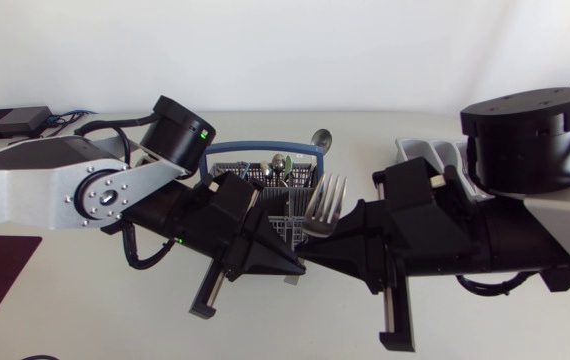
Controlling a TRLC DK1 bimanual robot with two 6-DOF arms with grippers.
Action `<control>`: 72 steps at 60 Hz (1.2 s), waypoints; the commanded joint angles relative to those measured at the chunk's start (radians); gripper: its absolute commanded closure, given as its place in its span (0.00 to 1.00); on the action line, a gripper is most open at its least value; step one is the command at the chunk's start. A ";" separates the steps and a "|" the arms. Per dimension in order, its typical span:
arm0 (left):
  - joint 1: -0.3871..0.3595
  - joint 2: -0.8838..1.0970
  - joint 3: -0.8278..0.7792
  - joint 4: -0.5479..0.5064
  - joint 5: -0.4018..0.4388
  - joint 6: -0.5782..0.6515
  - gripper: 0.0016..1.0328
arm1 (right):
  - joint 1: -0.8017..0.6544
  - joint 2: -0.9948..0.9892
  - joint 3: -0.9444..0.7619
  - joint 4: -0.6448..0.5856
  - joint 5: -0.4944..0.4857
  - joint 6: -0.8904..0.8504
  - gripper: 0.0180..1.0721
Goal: Sort the cutlery from the basket into the organizer compartments.
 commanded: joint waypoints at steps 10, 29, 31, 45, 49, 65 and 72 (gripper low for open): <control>-0.011 0.013 0.073 0.000 -0.029 -0.101 0.35 | 0.004 -0.017 -0.014 -0.032 0.053 0.045 0.95; 0.051 0.043 0.148 0.038 -0.140 -0.302 0.07 | -0.110 -0.088 0.006 -0.110 0.170 0.065 0.95; 0.056 0.043 0.148 0.047 -0.161 -0.316 0.07 | -0.137 -0.088 0.009 -0.110 0.182 0.065 0.95; 0.091 0.027 0.152 0.110 -0.373 -0.416 0.07 | -0.372 -0.006 0.086 -0.118 0.268 0.065 0.95; 0.099 0.005 0.151 0.113 -0.422 -0.431 0.07 | -0.441 0.037 0.118 -0.109 0.307 0.065 0.95; 0.102 -0.062 0.109 0.119 -0.583 -0.445 0.07 | -0.709 0.324 0.317 -0.074 0.478 0.100 0.95; 0.100 -0.093 0.083 0.119 -0.609 -0.444 0.07 | -0.768 0.454 0.397 -0.057 0.564 0.112 0.95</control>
